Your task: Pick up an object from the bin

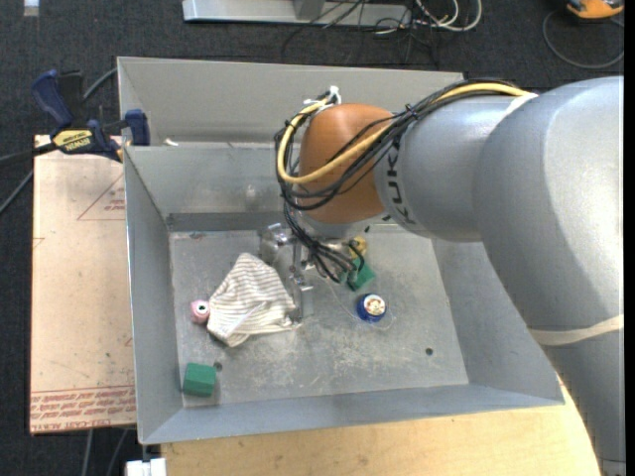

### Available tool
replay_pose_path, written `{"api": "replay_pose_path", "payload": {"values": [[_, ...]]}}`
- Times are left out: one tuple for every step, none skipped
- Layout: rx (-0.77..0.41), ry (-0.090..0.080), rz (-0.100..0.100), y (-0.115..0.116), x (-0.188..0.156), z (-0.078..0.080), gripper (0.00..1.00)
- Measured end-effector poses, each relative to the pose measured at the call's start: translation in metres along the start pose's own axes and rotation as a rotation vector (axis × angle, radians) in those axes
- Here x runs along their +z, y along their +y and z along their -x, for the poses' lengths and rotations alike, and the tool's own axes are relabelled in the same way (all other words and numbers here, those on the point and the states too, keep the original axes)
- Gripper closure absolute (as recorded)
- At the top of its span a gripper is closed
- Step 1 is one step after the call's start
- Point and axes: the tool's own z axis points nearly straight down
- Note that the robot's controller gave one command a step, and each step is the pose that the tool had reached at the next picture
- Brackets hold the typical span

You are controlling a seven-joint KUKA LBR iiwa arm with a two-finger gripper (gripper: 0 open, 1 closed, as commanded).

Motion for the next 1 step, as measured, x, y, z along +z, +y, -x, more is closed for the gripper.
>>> {"api": "replay_pose_path", "payload": {"values": [[0.141, 0.004, 0.000, 0.0404, 0.0003, -0.0305, 0.00]]}}
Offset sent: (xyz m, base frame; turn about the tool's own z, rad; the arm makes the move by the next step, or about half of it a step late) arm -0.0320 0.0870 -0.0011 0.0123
